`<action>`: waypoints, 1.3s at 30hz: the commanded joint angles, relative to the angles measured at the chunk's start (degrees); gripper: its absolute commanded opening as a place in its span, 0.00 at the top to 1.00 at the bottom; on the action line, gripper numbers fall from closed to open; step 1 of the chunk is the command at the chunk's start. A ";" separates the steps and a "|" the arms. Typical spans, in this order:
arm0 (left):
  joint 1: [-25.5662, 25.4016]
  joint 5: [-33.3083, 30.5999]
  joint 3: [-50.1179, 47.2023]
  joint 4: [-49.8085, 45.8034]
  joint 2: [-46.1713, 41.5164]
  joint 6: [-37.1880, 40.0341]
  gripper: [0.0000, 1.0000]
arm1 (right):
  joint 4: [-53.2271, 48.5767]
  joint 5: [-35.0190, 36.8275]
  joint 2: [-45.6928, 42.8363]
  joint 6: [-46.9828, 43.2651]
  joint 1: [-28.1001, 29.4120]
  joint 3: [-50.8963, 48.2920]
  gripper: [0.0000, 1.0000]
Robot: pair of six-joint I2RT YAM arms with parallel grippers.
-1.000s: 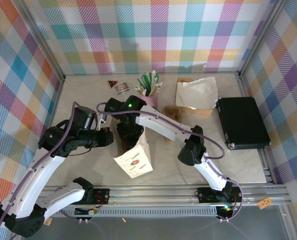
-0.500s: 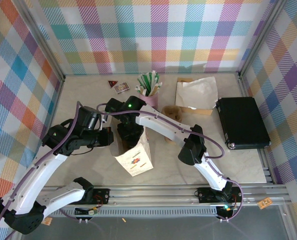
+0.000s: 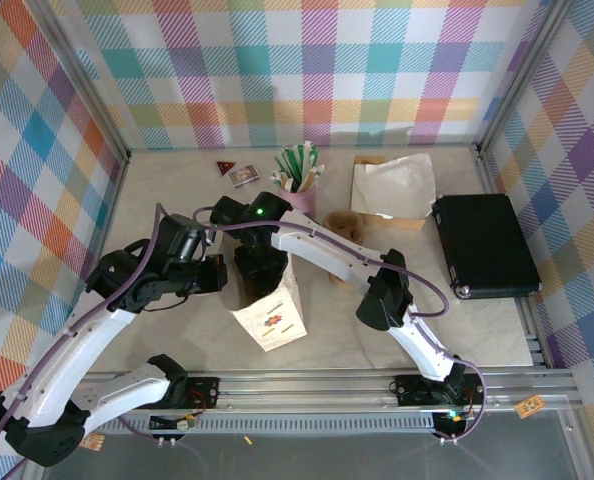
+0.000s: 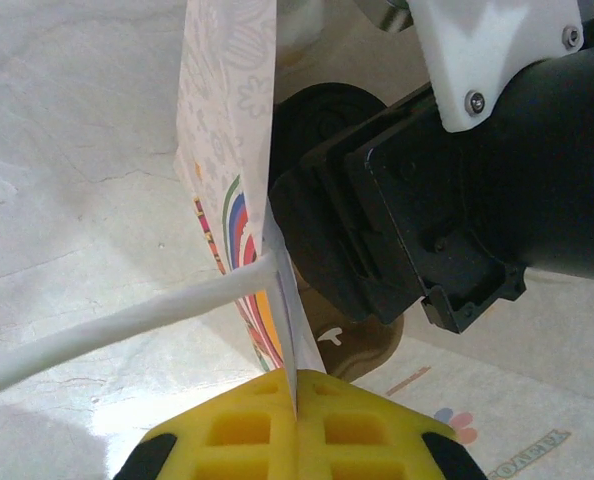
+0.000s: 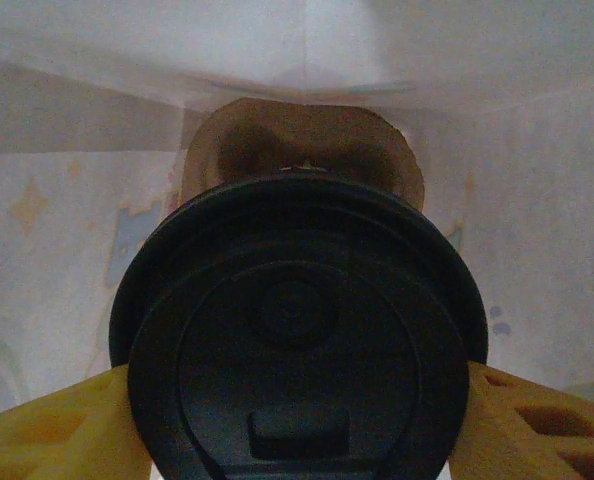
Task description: Pack the takeout coffee
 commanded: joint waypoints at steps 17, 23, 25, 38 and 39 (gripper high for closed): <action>-2.94 3.56 1.78 5.50 2.52 4.18 1.00 | 1.29 -0.04 2.10 -1.28 1.07 2.28 0.17; -2.99 2.17 2.19 4.71 2.39 4.40 1.00 | -0.81 0.21 1.87 -0.86 1.11 4.50 0.09; -2.93 1.88 2.17 4.46 2.17 4.40 1.00 | -1.18 0.12 1.49 -0.65 1.06 4.66 0.09; -2.98 0.90 1.82 3.63 2.09 4.09 1.00 | -2.59 -2.11 -0.71 -0.56 1.42 4.53 0.09; -2.97 0.93 1.80 3.64 2.06 4.07 1.00 | -2.68 -2.23 -0.72 -0.59 1.50 4.50 0.09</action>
